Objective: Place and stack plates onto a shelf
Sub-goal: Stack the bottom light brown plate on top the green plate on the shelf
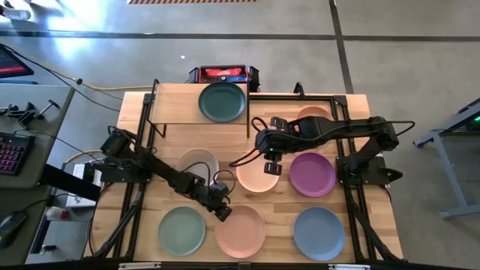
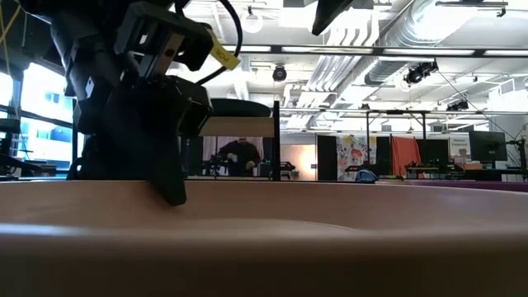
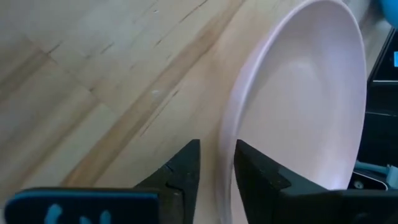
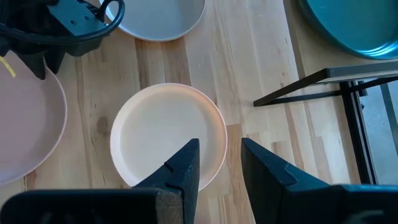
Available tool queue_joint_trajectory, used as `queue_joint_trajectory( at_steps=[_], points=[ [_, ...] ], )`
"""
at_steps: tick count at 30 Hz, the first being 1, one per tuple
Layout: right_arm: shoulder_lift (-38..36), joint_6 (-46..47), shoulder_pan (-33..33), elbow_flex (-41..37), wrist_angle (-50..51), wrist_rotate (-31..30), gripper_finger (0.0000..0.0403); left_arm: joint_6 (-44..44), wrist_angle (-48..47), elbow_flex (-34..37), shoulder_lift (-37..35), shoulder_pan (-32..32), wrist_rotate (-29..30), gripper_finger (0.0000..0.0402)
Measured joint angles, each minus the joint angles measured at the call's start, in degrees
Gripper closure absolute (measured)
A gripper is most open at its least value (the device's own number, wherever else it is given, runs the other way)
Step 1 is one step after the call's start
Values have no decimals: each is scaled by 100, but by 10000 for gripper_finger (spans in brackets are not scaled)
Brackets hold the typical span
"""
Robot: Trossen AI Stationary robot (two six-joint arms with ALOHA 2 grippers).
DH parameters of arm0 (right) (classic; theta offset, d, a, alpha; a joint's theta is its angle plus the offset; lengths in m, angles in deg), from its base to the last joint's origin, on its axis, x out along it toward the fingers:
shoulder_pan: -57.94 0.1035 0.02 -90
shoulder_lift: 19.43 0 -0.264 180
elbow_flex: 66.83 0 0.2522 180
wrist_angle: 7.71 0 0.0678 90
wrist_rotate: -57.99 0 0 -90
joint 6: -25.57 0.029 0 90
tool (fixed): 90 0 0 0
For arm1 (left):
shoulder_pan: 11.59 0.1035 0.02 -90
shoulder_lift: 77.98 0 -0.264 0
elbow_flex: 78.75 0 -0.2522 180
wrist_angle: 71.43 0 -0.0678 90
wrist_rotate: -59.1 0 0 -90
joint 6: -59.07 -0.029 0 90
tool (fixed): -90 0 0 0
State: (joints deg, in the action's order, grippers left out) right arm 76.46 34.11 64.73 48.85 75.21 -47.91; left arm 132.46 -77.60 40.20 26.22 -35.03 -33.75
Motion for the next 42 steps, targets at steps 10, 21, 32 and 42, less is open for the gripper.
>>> queue_joint_trajectory(
  at_steps=[10,21,32,42],
  points=[
    [0,43,0,1,0,2,306,-59,347,9,-29,0,101,396],
    [0,-115,0,0,-12,-37,306,-250,-100,9,-400,35,164,399],
    [113,-212,0,-1,-432,0,272,-613,-2358,9,-1913,285,1000,400],
    [286,-105,-171,-3,-1161,7,253,-619,-3993,9,-3216,640,1902,400]
  ],
)
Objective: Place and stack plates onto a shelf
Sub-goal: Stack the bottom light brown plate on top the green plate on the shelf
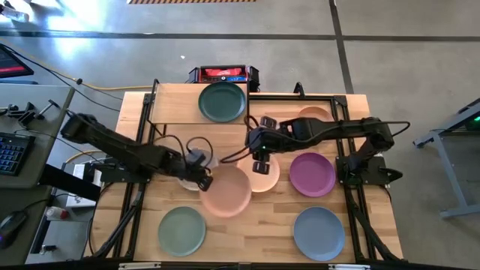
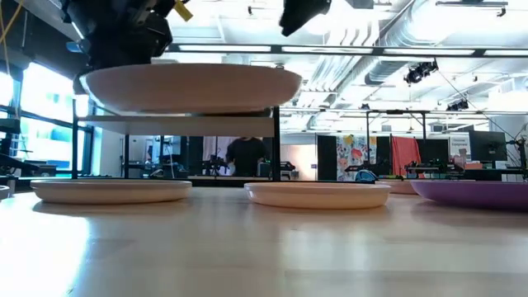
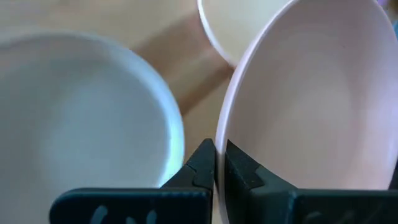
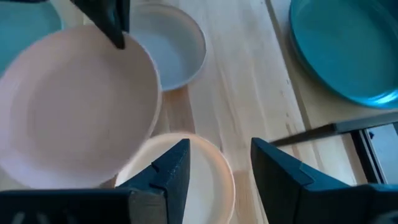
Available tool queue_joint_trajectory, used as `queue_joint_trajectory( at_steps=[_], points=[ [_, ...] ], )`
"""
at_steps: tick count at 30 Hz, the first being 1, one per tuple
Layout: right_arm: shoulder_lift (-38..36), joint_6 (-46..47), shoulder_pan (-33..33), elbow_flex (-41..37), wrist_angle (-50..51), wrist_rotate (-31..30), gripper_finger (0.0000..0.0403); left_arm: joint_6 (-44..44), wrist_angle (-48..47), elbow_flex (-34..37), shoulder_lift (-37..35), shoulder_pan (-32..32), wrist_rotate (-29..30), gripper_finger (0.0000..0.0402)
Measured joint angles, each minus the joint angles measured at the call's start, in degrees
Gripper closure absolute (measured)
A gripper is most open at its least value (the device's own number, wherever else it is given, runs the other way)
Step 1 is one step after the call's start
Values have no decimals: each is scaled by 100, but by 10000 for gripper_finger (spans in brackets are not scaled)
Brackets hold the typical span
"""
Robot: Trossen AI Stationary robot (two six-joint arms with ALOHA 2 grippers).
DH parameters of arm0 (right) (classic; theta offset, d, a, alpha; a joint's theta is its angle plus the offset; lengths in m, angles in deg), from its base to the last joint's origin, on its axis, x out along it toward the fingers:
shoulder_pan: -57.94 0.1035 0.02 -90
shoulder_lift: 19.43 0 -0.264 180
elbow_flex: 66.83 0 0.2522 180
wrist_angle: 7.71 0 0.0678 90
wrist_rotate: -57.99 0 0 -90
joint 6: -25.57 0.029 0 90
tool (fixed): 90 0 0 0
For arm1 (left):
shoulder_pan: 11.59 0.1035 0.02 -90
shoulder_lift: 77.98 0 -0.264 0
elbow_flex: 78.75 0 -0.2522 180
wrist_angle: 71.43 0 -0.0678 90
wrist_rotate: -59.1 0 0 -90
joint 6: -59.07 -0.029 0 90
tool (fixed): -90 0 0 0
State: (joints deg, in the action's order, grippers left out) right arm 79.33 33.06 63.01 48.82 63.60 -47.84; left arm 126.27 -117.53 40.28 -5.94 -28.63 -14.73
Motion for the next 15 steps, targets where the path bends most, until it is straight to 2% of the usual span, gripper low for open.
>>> queue_joint_trajectory(
  at_steps=[6,15],
  points=[
    [138,38,-239,2,-169,101,253,-348,-41,0,-388,270,572,400],
    [380,303,-568,0,-219,534,253,-1047,-22,-5,-519,755,652,400]
  ],
)
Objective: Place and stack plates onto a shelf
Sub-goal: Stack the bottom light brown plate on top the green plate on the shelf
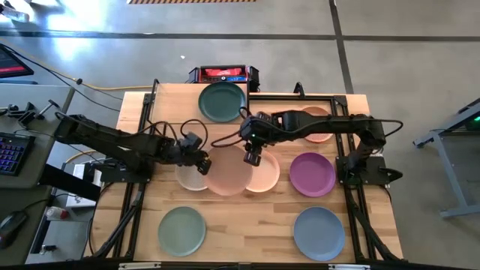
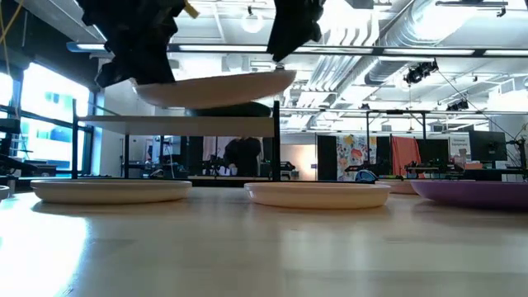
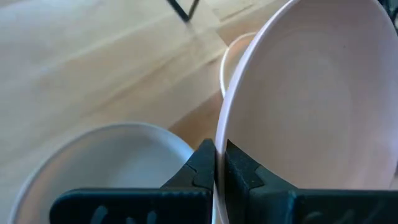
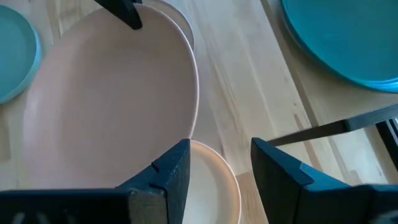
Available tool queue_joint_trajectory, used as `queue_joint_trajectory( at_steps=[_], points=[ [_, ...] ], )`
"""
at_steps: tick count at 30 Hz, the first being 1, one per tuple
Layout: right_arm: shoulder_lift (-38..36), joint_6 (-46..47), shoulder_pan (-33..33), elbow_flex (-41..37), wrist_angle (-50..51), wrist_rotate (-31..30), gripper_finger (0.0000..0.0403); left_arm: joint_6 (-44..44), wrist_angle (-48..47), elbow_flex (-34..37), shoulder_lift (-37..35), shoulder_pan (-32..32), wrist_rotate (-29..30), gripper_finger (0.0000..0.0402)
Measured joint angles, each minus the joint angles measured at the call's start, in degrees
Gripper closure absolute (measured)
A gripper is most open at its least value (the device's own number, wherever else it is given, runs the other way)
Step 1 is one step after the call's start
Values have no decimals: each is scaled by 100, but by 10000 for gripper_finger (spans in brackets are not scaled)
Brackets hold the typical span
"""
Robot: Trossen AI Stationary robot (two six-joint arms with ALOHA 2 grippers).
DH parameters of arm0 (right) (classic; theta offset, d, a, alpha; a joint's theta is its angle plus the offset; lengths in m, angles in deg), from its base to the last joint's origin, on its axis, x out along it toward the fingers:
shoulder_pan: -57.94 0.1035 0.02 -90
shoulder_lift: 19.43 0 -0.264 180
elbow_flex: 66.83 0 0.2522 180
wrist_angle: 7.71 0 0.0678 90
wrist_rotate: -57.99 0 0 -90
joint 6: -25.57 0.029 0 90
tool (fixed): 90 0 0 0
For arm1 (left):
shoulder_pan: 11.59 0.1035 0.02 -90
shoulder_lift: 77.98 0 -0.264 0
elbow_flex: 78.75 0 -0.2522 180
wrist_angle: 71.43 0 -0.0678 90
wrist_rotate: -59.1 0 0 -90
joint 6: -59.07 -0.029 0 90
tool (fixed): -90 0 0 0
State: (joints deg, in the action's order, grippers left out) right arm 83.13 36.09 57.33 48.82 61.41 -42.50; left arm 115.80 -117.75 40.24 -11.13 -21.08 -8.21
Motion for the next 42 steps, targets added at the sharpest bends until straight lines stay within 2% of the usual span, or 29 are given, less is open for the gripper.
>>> queue_joint_trajectory(
  at_steps=[15,21,27,31,38,42],
  points=[
    [20,317,-205,2,15,322,253,-835,429,-2,-59,354,489,400],
    [20,319,-205,2,108,-48,253,-1278,780,-2,-59,354,688,400],
    [22,317,-220,2,187,-39,257,-1497,917,-2,-59,388,861,400],
    [22,478,-265,2,194,-21,288,-1608,1064,-2,-59,463,872,399],
    [22,768,-346,2,196,-62,391,-1812,1210,-2,-59,592,840,397],
    [25,916,-406,2,180,-39,389,-1854,1215,-2,-59,664,806,396]
  ],
)
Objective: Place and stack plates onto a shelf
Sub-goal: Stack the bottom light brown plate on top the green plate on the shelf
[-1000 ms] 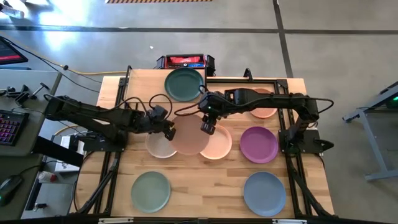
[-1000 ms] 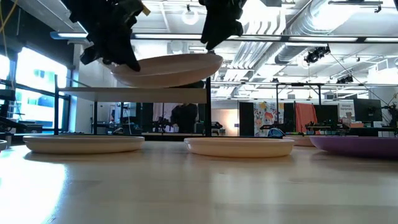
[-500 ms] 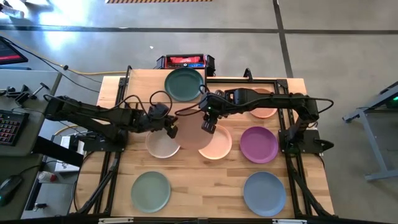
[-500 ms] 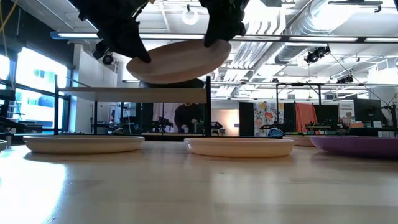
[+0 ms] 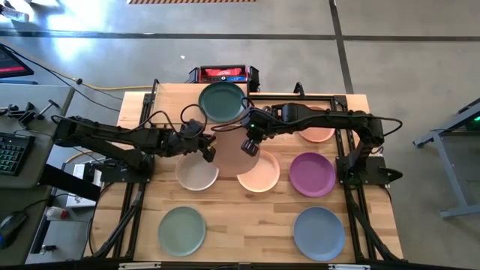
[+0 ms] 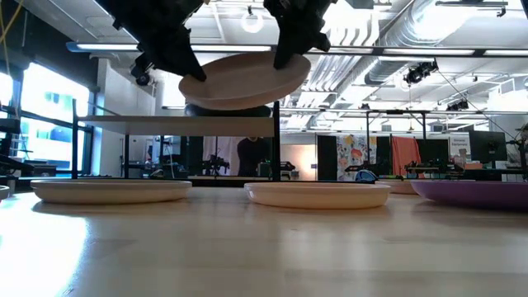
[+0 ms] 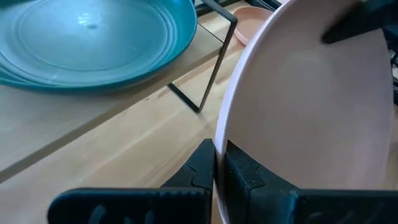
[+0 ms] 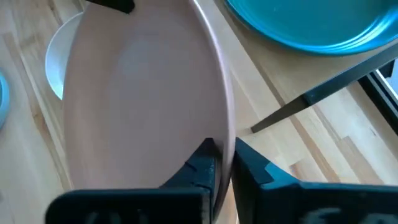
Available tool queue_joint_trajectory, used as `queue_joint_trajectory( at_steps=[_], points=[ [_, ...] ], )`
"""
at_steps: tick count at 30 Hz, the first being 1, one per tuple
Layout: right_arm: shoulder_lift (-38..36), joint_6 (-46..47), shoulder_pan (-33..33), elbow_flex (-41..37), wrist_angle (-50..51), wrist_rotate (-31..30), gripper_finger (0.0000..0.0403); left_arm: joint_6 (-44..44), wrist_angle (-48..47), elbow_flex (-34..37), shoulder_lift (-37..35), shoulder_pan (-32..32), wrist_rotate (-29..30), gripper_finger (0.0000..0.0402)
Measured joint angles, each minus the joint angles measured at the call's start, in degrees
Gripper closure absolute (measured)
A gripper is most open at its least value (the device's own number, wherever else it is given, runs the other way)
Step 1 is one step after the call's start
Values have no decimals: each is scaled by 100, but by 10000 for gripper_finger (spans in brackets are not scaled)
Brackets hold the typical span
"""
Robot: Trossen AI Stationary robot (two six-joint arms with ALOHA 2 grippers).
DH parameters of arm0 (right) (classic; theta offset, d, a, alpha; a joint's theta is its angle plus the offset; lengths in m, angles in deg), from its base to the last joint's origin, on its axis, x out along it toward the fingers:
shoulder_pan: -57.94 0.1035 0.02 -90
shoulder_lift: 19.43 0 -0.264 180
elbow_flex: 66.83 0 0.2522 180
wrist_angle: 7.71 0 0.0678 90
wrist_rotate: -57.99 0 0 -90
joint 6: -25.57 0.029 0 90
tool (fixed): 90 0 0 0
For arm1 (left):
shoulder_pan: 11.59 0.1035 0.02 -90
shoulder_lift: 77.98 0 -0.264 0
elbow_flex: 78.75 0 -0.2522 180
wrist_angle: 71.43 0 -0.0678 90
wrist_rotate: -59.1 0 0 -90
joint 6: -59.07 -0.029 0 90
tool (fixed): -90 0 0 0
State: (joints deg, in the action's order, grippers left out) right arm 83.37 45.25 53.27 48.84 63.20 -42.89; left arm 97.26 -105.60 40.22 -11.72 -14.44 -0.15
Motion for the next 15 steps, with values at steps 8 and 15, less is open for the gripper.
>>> queue_joint_trajectory(
  at_steps=[8,15],
  points=[
    [2,113,-93,0,-10,42,401,-147,-9,0,0,276,-621,372],
    [2,286,-143,0,4,42,402,-309,20,0,0,702,-1381,346]
  ],
)
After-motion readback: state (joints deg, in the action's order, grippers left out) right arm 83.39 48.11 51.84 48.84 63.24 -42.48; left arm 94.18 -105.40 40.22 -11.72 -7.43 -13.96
